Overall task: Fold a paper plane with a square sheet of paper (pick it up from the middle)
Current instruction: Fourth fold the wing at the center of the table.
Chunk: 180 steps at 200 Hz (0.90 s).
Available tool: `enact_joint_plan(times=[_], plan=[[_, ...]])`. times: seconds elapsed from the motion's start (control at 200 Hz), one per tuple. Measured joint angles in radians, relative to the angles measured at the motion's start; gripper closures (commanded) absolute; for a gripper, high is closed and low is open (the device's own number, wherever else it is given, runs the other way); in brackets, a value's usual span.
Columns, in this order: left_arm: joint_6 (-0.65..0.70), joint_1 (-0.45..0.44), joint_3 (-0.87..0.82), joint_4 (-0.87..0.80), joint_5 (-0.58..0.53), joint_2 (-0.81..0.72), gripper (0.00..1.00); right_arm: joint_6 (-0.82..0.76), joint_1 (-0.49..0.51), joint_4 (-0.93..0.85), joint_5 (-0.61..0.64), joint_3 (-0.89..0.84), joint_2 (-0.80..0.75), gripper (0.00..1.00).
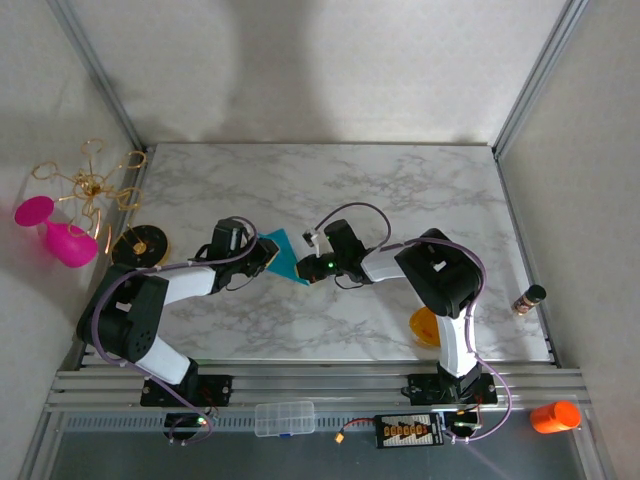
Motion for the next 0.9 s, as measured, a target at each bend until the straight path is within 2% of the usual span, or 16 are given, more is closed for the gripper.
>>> enact_joint_plan(times=[0.25,0.681,0.901], plan=[[-0.019,-0.002,-0.008,0.07,0.047,0.059,0.74,0.042,-0.001,-0.044,-0.006,0.026,0.005,0.98],[-0.032,-0.003,-0.008,0.103,0.074,0.107,0.72,0.039,-0.001,-0.09,-0.042,0.048,0.005,0.83],[-0.016,-0.003,-0.008,0.079,0.07,0.111,0.78,0.027,-0.001,-0.127,-0.069,0.063,0.006,0.84]])
